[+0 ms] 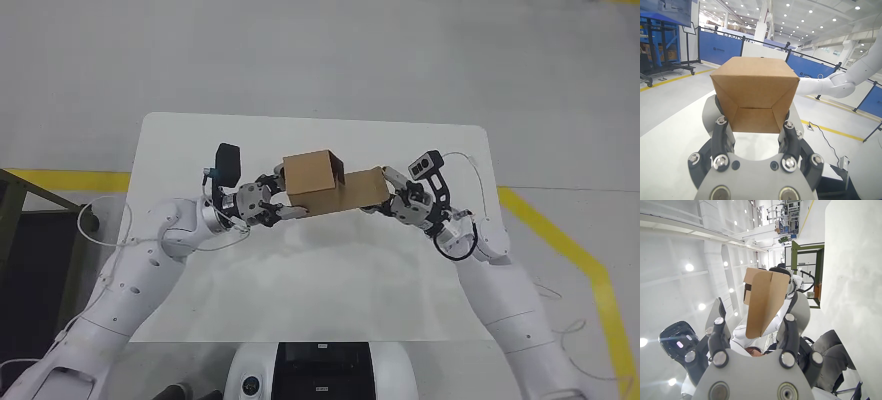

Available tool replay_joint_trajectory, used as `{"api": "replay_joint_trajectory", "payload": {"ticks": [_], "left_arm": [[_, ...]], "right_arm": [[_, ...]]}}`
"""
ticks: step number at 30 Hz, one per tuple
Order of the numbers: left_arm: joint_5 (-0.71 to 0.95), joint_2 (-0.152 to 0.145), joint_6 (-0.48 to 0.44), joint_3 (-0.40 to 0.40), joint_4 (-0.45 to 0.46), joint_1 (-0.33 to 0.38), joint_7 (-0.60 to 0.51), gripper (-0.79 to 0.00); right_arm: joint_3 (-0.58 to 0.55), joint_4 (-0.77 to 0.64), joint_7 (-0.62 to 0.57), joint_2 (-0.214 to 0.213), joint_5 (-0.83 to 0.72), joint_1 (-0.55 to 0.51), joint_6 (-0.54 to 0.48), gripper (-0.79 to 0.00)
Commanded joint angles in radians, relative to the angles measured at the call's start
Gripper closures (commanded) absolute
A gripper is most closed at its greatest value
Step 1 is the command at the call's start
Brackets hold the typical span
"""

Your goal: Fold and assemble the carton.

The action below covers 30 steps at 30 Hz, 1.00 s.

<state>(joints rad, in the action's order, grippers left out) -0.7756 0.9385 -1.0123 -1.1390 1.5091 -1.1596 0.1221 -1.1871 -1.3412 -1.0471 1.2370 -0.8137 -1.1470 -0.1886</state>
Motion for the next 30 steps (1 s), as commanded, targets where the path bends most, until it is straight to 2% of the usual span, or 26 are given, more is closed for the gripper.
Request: {"api": "replay_joint_trajectory", "payload": {"ticks": [1, 6, 10, 14, 20, 26, 30], "left_arm": [[-0.001, 0.002, 0.0, -0.005, -0.005, 0.001, 0.006, -0.265], [-0.016, 0.005, 0.005, -0.025, 0.001, 0.0, 0.027, -0.268], [-0.024, 0.007, 0.003, -0.036, 0.006, -0.006, 0.035, -0.262], [-0.029, 0.01, 0.0, -0.042, 0.008, -0.009, 0.039, -0.262], [-0.036, 0.014, 0.001, -0.047, 0.008, -0.012, 0.035, -0.271], [-0.048, 0.018, 0.0, -0.049, 0.009, -0.013, 0.024, -0.271], [-0.061, 0.021, 0.0, -0.048, 0.015, -0.014, 0.019, -0.268]], "right_arm": [[-0.003, 0.007, 0.004, 0.001, -0.01, -0.004, 0.0, -0.536], [-0.013, 0.04, 0.034, 0.004, -0.047, -0.004, 0.004, -0.533], [-0.014, 0.073, 0.054, 0.007, -0.065, 0.007, 0.011, -0.486], [0.002, 0.095, 0.046, 0.01, -0.054, 0.019, 0.033, -0.474], [0.02, 0.062, 0.041, 0.014, -0.027, 0.019, 0.033, -0.477], [0.023, 0.03, 0.029, 0.014, -0.009, 0.016, 0.036, -0.379], [0.026, 0.01, 0.027, 0.013, 0.006, 0.012, 0.039, -0.36]]}}
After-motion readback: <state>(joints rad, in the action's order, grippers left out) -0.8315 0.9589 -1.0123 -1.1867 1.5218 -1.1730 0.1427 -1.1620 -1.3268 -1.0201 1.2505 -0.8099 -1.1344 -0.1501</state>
